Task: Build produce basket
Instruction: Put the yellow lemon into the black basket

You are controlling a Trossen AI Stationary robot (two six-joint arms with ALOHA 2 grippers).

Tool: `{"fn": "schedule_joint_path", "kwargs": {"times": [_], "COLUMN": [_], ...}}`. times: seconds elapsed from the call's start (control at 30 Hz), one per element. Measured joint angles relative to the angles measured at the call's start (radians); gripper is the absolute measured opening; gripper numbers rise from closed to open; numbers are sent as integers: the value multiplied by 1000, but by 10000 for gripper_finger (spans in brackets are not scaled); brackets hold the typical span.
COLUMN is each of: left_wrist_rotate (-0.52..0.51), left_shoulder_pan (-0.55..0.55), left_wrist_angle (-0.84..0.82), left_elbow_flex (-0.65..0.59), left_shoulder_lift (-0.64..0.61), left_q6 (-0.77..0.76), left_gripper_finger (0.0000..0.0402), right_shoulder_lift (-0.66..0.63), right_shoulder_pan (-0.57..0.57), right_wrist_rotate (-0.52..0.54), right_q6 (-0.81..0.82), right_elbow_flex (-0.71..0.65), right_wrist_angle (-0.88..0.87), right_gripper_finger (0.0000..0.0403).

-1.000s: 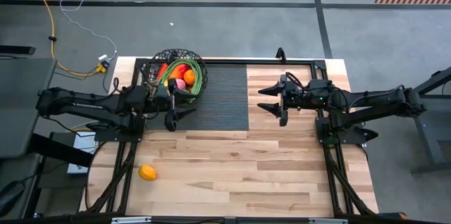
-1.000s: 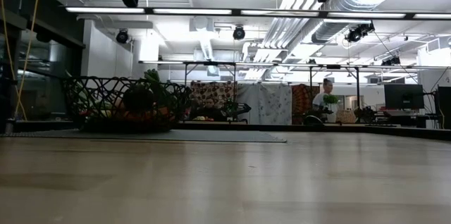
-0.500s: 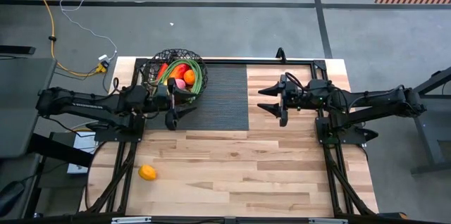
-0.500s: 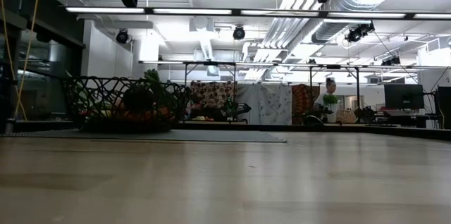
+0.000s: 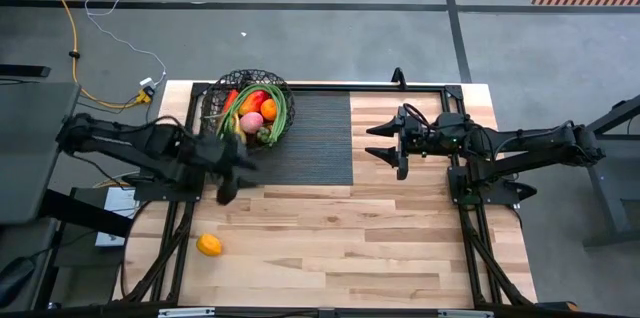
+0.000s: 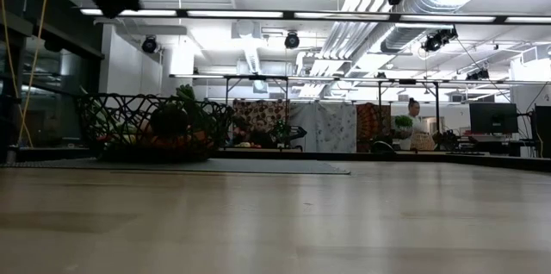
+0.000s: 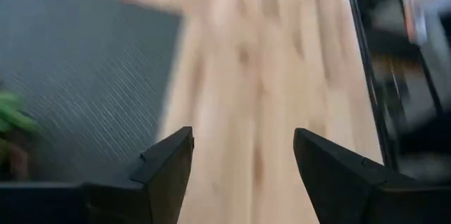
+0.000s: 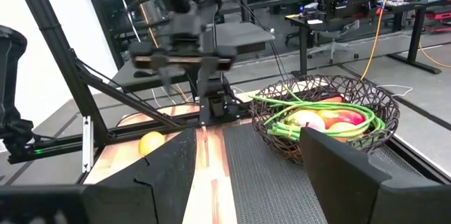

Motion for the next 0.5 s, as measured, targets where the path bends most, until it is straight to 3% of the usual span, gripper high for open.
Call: {"fn": "schedule_joint_path", "kwargs": {"times": [0.13,0.33,0.5], "left_wrist_rotate": [45,102,104], "left_shoulder_pan": [-179,-489,-675], "left_wrist_angle": [-138,-179,-183], "left_elbow_flex": [28,36,30], "left_shoulder_lift": [67,202,318], "left_q6": [-34,-68,-88], "left_gripper_finger": [234,234,235], "right_shoulder_lift": [0,0,0], "right_shoulder_pan": [0,0,0], "right_wrist_rotate": [0,0,0], "right_q6": [0,0,0], "right_elbow_flex": [0,0,0], "right_wrist_angle": [-13,-25,-36], "right_gripper_finger": [243,243,243]}}
